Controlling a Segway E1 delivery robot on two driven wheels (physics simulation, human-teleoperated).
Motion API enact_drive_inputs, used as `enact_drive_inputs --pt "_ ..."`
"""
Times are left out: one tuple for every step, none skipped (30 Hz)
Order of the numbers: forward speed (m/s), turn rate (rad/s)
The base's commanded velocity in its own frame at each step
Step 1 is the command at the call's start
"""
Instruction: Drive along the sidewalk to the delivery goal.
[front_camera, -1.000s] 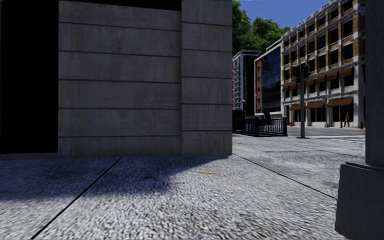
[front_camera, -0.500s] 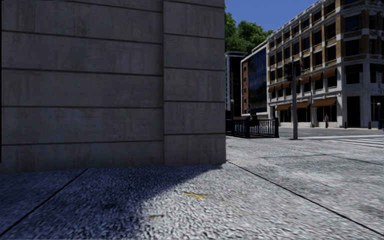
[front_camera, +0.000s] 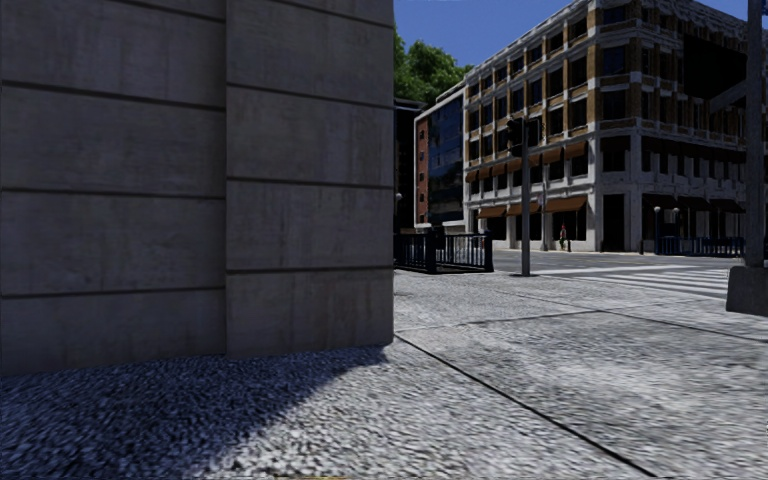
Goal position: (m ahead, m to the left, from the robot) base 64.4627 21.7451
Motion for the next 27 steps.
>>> enact_drive_inputs --pt "1.68 -0.63" --pt "1.68 -0.63" --pt "1.68 -0.63" --pt "1.68 -0.63" --pt "1.68 -0.63" --pt "1.68 -0.63" --pt "1.67 -0.63" --pt "1.67 -0.63" --pt "1.67 -0.63" --pt "1.67 -0.63" --pt "1.67 -0.63" --pt "1.67 -0.63" --pt "1.67 -0.63" --pt "1.67 -0.63" --pt "1.67 -0.63" --pt "1.67 -0.61" --pt "1.66 -0.61" --pt "1.66 -0.60" --pt "1.66 -0.57" --pt "1.65 -0.53" --pt "1.65 -0.49" --pt "1.65 -0.49" --pt "1.65 -0.40" --pt "1.65 -0.23" --pt "1.65 -0.07" --pt "1.65 0.00" --pt "1.65 0.00"
